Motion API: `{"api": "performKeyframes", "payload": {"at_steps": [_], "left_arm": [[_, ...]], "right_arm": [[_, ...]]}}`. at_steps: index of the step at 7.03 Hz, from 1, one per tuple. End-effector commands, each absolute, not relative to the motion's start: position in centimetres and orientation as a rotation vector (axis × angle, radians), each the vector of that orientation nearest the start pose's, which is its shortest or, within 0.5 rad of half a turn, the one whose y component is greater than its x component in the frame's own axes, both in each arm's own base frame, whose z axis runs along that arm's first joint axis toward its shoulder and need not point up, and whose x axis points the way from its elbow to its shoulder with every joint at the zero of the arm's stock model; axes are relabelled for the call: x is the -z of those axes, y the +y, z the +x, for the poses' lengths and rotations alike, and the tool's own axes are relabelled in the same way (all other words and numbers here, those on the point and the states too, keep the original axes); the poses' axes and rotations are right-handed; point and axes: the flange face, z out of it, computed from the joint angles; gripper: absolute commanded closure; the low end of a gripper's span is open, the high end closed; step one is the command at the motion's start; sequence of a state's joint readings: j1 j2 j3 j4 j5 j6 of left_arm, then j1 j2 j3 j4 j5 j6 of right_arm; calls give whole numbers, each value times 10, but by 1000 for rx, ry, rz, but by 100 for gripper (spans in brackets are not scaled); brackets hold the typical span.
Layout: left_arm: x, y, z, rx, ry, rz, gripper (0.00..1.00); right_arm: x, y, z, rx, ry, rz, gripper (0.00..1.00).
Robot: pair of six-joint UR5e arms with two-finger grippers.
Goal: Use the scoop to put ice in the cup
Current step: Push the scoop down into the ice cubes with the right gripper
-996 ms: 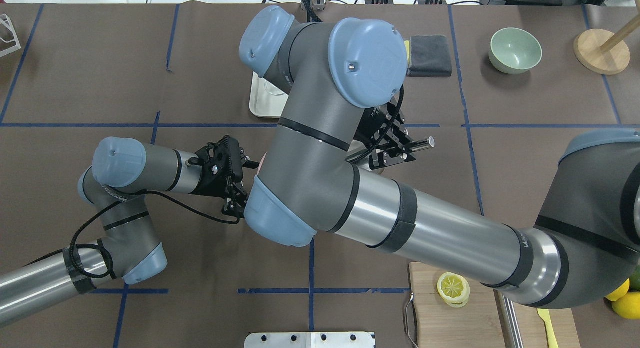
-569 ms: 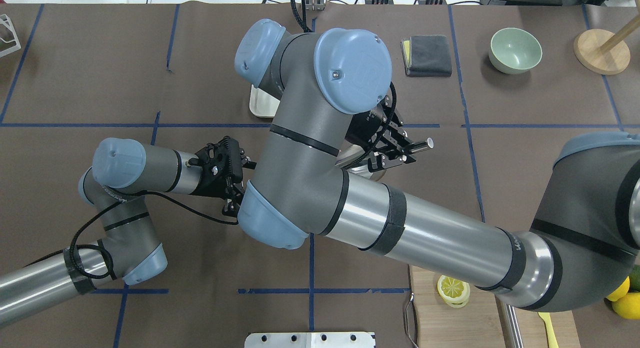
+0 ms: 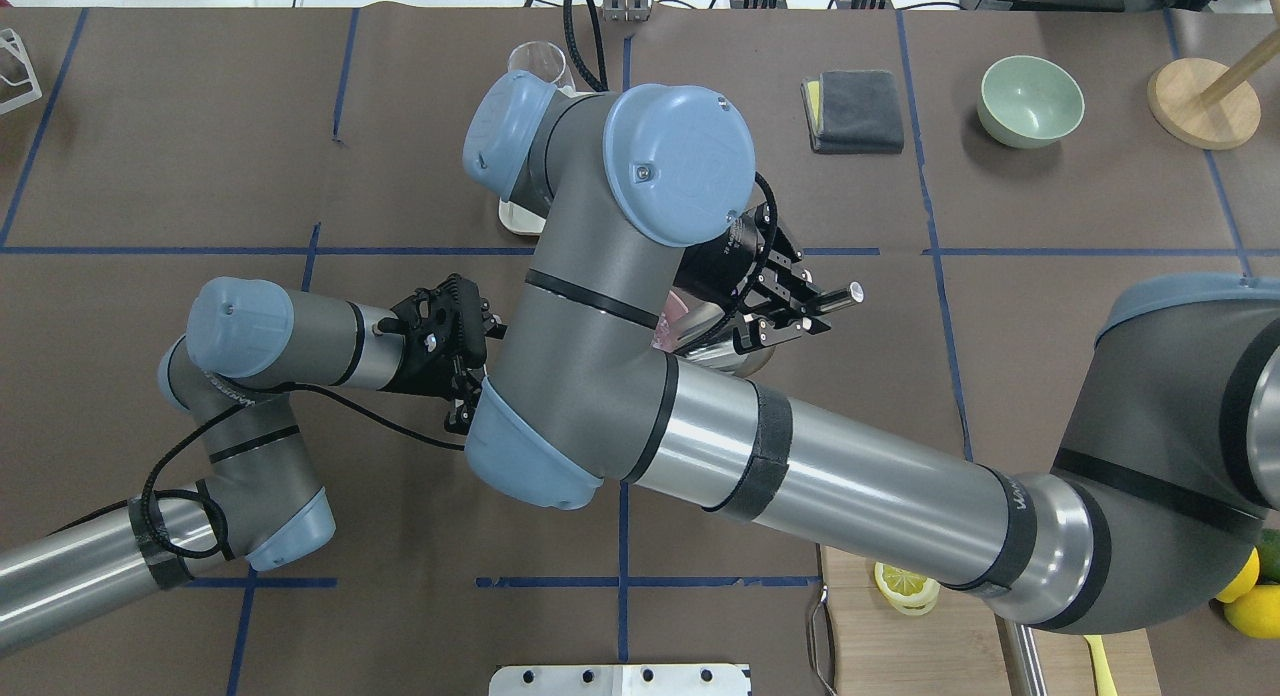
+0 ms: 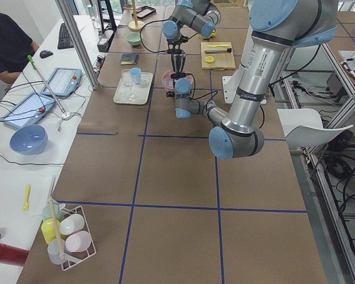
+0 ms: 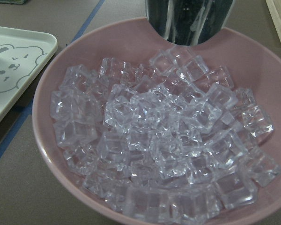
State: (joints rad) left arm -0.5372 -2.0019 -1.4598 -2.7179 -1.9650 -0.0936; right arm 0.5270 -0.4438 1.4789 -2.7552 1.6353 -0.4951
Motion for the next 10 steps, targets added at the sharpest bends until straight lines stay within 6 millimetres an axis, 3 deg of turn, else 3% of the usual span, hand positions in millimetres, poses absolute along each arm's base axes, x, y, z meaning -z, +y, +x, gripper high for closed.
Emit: {"api": "performKeyframes", "payload": {"at_steps": [1, 6, 10], "left_arm": [[-335, -415, 511, -1040, 1103, 1112, 0], [-339, -414, 510, -1035, 1119, 1136, 0], [-337, -414, 511, -1036, 1122, 1139, 0]], "right_arm": [[-122, -440, -521, 1542, -17, -184, 100], [-125, -432, -536, 1551, -14, -184, 100], [-126, -439, -544, 1552, -9, -157, 100]]}}
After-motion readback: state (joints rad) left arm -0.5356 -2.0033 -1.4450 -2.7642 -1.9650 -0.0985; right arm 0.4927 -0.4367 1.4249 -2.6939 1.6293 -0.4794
